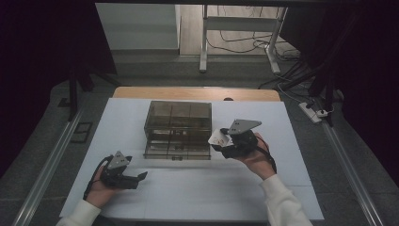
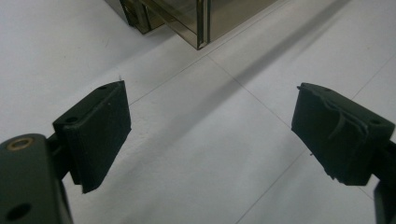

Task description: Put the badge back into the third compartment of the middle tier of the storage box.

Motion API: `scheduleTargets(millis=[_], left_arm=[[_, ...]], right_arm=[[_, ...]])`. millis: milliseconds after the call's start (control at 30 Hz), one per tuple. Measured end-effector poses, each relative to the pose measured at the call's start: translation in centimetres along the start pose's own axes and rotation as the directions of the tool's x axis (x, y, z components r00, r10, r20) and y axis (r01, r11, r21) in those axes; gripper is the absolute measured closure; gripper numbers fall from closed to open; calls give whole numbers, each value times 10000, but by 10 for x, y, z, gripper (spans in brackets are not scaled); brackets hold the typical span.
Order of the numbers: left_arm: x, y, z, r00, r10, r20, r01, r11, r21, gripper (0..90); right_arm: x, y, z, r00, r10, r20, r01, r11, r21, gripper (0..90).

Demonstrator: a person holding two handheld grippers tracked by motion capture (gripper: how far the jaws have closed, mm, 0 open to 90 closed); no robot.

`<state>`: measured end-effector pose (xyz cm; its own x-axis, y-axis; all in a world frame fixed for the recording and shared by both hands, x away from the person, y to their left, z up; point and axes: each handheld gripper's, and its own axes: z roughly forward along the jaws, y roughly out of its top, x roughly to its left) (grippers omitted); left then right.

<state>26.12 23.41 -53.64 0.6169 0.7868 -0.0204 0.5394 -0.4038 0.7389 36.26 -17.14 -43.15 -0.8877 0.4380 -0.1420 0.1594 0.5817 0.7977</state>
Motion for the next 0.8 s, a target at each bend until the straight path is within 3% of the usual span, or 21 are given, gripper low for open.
scheduleTargets(millis=[800], left_arm=[[0,0,0,10000,22,13,-22,10000,19,120]], right_arm=[[3,19,28,9985,-351,-427,352,9994,9,333]])
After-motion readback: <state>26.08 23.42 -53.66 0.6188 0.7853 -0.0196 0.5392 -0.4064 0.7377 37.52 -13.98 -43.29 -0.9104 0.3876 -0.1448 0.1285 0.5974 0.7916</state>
